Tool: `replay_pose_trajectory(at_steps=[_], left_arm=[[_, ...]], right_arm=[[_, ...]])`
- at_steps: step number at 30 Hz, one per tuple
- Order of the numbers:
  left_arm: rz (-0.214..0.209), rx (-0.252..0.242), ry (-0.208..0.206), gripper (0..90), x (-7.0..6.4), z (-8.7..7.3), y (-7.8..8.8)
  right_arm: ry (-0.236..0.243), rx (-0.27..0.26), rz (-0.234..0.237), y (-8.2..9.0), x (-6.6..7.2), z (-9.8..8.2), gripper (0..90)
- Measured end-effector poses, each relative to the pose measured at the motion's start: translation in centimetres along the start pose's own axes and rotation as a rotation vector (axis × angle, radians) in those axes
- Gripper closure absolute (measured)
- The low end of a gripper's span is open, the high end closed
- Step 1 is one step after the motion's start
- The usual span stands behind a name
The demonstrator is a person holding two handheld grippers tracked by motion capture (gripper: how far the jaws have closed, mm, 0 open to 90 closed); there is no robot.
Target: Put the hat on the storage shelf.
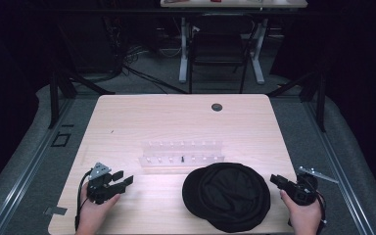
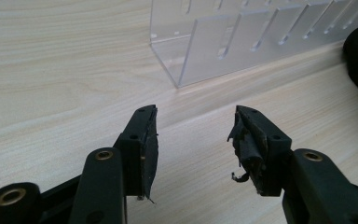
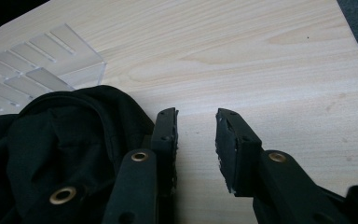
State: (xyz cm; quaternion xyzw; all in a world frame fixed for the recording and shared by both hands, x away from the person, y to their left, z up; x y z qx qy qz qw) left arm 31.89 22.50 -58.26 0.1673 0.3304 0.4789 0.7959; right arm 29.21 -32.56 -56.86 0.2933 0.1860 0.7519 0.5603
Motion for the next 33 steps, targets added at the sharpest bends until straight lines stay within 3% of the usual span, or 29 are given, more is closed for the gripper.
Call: replay_pose_trajectory(at_steps=[12, 23, 26, 29, 33], left_arm=[[0.000, -0.005, -0.030, 49.7, -0.4, -0.2, 0.3], [0.016, 0.003, -0.020, 50.8, -0.2, -0.4, 0.6], [0.010, 0.006, -0.023, 51.2, -0.3, -0.4, 0.7], [0.009, 0.005, -0.027, 51.3, -0.4, -0.5, 0.6], [0.015, 0.009, -0.032, 51.2, -0.3, -0.6, 0.6]], right_arm=[[-0.002, 0.033, 0.027, 0.0, 0.3, 0.1, 68.5], [0.049, 0.049, 0.037, 1.3, 1.5, 1.4, 70.3], [0.037, 0.060, 0.071, 1.8, 1.8, 2.1, 70.2], [0.060, 0.098, 0.091, 1.9, 2.3, 2.6, 70.1], [0.104, 0.161, 0.080, 1.9, 3.0, 2.9, 70.0]])
Point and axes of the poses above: each handheld gripper's, and its own axes: y roughly backward along the jaws, z roughly out of its top, x roughly to its left, the point moved 4 cm from there along -y, roughly forward along the jaws, and after that the axes turned 14 degrees about y, right-handed, at the moved point
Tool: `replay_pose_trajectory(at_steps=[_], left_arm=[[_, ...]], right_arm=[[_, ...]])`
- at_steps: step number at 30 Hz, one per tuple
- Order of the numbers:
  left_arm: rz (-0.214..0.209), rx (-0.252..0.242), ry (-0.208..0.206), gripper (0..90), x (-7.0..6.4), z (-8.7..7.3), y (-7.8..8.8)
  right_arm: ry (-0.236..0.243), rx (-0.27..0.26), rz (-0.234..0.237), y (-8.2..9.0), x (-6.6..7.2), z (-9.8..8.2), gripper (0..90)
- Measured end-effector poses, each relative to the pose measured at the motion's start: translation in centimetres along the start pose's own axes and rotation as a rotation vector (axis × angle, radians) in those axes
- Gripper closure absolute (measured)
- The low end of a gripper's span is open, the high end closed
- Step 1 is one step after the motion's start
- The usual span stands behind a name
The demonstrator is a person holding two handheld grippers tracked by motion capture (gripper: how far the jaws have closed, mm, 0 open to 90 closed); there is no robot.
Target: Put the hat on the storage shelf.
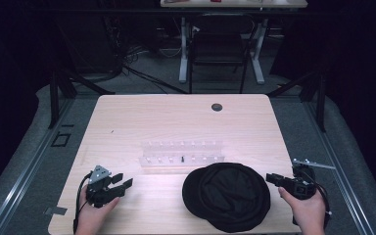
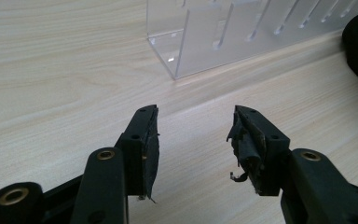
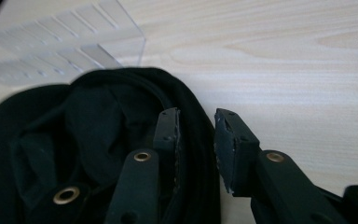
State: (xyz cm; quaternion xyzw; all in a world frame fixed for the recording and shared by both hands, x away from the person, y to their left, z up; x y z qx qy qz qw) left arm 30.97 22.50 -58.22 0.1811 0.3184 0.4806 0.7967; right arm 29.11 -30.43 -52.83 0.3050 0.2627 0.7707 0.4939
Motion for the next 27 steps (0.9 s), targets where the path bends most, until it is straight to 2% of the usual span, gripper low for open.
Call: replay_pose_trajectory(at_steps=[3, 5, 10, 20, 27], left_arm=[[-0.005, -0.003, 0.007, 51.2, -0.1, 0.1, -0.1], [-0.007, 0.001, 0.007, 51.0, -0.1, 0.2, -0.1], [-0.009, 0.002, -0.001, 51.0, -0.2, 0.3, -0.5], [-0.015, 0.016, -0.015, 50.8, -0.6, 0.4, -1.0], [-0.019, 0.008, -0.004, 50.8, -0.6, 0.5, -0.8]], right_arm=[[0.012, 0.036, -0.015, -0.1, 0.3, -0.1, 69.7], [0.027, 0.080, -0.020, -0.4, 0.6, -0.2, 69.7], [0.039, 0.116, -0.018, -0.5, 0.7, -0.4, 69.1], [0.024, 0.192, 0.035, 0.1, 1.1, 0.4, 73.7], [0.002, 0.215, 0.040, 0.9, 1.1, 1.0, 75.5]])
Point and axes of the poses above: each handheld gripper's, and its own axes: y roughly backward along the jaws, z roughly out of its top, x roughly to its left, the point moved 4 cm from there along -y, roughly forward along the jaws, and after that the axes turned 14 degrees about y, right-handed, at the moved point
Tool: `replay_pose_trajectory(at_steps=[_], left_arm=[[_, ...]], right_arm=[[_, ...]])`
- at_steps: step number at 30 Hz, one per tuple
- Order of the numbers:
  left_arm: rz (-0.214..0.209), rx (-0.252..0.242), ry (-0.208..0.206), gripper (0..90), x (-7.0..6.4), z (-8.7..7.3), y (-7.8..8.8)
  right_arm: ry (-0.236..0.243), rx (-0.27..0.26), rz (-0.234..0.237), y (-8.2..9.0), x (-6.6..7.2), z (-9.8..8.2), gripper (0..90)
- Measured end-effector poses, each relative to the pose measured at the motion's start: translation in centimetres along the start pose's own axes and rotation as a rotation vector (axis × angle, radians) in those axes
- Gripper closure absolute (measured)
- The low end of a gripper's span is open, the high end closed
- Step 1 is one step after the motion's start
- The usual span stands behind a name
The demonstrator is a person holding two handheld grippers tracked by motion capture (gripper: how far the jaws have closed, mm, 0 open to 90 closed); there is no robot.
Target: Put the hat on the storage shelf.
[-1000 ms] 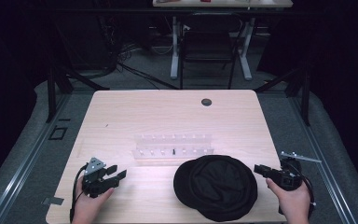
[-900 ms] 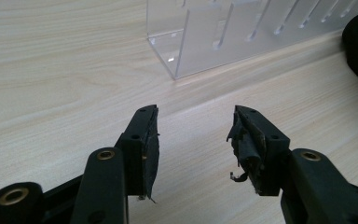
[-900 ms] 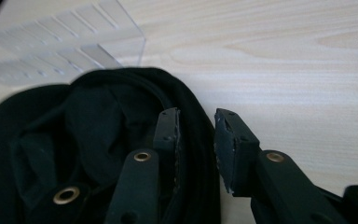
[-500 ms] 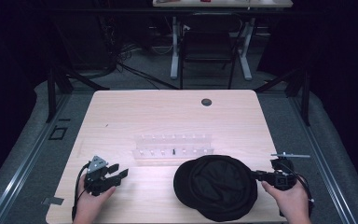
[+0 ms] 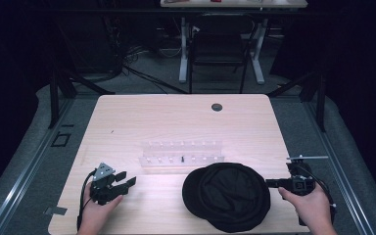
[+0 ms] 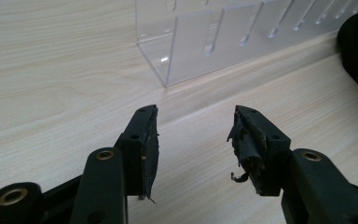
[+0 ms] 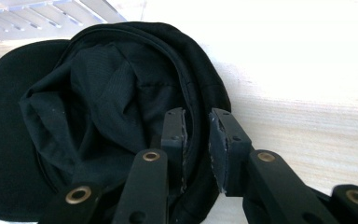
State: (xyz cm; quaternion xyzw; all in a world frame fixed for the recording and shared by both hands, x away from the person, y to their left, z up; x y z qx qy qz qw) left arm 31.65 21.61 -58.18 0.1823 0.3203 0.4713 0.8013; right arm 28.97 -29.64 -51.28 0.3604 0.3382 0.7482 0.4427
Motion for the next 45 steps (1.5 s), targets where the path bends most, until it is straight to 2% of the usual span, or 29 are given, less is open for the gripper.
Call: replay_pose_trajectory(at_steps=[4, 6, 9, 11, 12, 13, 14, 16, 18, 19, 21, 27, 28, 29, 35, 38, 45], left_arm=[[-0.001, -0.004, 0.001, 50.8, -0.1, 0.0, -0.1], [0.000, 0.003, -0.004, 50.8, -0.1, 0.0, -0.1], [-0.002, 0.005, -0.007, 50.8, -0.2, 0.0, -0.2], [-0.002, 0.006, -0.007, 50.8, -0.2, 0.0, -0.2], [-0.002, 0.004, -0.007, 50.8, -0.2, 0.0, -0.2], [-0.003, 0.003, -0.006, 50.8, -0.2, 0.0, -0.2], [-0.002, 0.004, -0.004, 50.8, -0.2, 0.0, -0.2], [0.000, 0.003, -0.002, 50.8, -0.1, 0.0, -0.2], [0.001, 0.009, -0.002, 50.8, -0.1, 0.0, -0.1], [0.000, 0.001, -0.002, 50.8, -0.1, 0.0, -0.1], [-0.002, -0.004, -0.001, 50.7, -0.1, 0.0, -0.1], [-0.001, -0.003, 0.001, 50.8, -0.1, 0.0, -0.1], [-0.001, -0.003, 0.001, 50.7, -0.1, 0.0, -0.1], [-0.001, -0.003, 0.001, 50.7, -0.1, -0.1, -0.1], [0.000, 0.000, -0.001, 50.7, -0.1, -0.1, -0.1], [0.000, 0.000, 0.001, 50.7, -0.1, -0.1, -0.2], [0.000, 0.000, 0.000, 50.7, -0.1, -0.1, -0.1]], right_arm=[[-0.008, 0.034, -0.005, 0.1, -0.2, 0.0, 75.5], [-0.005, 0.075, -0.017, -0.3, -0.6, 0.0, 75.6], [-0.013, 0.101, -0.015, -0.7, -1.0, 0.0, 75.6], [-0.021, 0.097, -0.015, -0.9, -1.0, 0.0, 75.6], [-0.017, 0.111, -0.013, -1.1, -1.1, 0.0, 75.6], [0.004, 0.145, -0.035, -1.0, -1.2, 0.0, 75.6], [-0.012, 0.135, -0.009, -1.5, -1.1, 0.1, 75.6], [-0.007, 0.143, -0.003, -1.7, -1.1, 0.1, 75.6], [-0.018, 0.133, -0.016, -1.9, -1.1, 0.2, 75.6], [-0.007, 0.142, -0.003, -2.0, -1.2, 0.2, 75.6], [-0.016, 0.152, 0.002, -2.3, -1.2, 0.2, 75.6], [-0.023, 0.181, 0.002, -3.2, -1.5, -0.1, 75.5], [-0.041, 0.173, -0.019, -3.3, -1.4, -0.2, 75.5], [-0.023, 0.191, 0.001, -3.3, -1.5, -0.2, 75.6], [-0.028, 0.223, 0.017, -3.8, -1.9, -0.4, 77.1], [-0.054, 0.214, 0.035, -4.1, -1.9, -0.4, 77.1], [-0.059, 0.237, 0.047, -4.3, -2.1, -0.3, 78.1]])
Point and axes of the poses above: each handheld gripper's, and its own axes: y roughly backward along the jaws, z roughly out of its top, x roughly to its left, the point moved 4 cm from there along -y, roughly forward along the jaws, and after that the axes turned 14 degrees about y, right-handed, at the moved point
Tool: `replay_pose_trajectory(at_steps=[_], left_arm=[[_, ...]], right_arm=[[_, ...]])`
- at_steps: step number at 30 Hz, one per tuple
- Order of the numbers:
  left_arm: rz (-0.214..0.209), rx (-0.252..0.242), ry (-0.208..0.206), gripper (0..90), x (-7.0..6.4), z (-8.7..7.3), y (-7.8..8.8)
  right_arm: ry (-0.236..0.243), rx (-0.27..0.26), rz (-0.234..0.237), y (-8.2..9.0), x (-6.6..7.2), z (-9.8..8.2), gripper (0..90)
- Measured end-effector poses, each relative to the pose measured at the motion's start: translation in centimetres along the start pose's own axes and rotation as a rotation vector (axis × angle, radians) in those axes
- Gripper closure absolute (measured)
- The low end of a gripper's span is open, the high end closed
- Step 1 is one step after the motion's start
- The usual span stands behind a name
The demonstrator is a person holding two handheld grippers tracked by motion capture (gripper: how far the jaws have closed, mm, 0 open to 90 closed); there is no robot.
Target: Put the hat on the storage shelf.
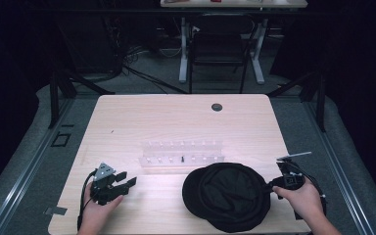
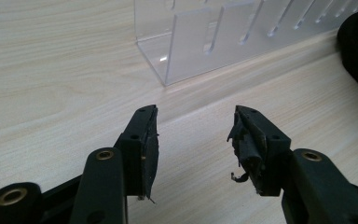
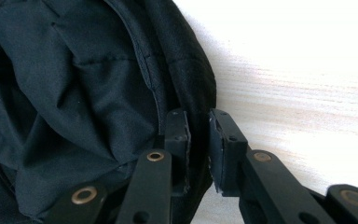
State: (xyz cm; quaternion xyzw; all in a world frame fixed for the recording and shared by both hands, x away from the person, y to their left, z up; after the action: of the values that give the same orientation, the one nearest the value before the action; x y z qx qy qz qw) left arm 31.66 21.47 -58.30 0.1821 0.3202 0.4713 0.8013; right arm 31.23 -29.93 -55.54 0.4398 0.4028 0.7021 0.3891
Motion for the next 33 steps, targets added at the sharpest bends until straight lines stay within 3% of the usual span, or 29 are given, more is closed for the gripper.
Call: replay_pose_trajectory(at_steps=[1, 5, 7, 17, 21, 32, 33], left_arm=[[0.000, 0.000, 0.000, 50.7, 0.0, 0.0, 0.0], [0.000, 0.001, -0.001, 50.7, 0.0, 0.0, 0.0], [0.002, 0.003, -0.002, 50.7, 0.0, 0.0, 0.0], [0.002, 0.001, -0.003, 50.7, -0.1, 0.0, -0.1], [0.001, 0.001, -0.004, 50.7, 0.0, 0.0, -0.1], [0.002, 0.001, -0.003, 50.7, 0.0, 0.0, -0.1], [0.003, 0.003, -0.004, 50.7, 0.0, 0.0, 0.0]], right_arm=[[-0.011, -0.011, 0.007, -0.2, 0.0, 0.0, 78.6], [0.010, 0.037, 0.009, -0.1, -0.1, 0.0, 78.8], [-0.017, 0.025, 0.015, -0.4, 0.0, 0.1, 78.7], [-0.002, 0.104, 0.014, -0.8, -0.2, 0.3, 79.9], [-0.017, 0.094, 0.023, -1.1, 0.0, 0.4, 82.3], [-0.019, 0.143, 0.056, -0.7, 0.1, 0.7, 87.5], [-0.034, 0.128, 0.060, -0.7, 0.3, 0.7, 87.6]])
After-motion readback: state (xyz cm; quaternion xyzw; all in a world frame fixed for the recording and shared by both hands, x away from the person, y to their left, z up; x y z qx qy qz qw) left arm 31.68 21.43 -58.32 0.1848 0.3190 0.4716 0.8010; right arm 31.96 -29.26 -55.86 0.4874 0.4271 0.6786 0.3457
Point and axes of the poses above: each handheld gripper's, and its own axes: y roughly backward along the jaws, z roughly out of its top, x roughly to its left, the point moved 4 cm from there along -y, roughly forward along the jaws, and after that the axes turned 14 degrees about y, right-handed, at the moved point
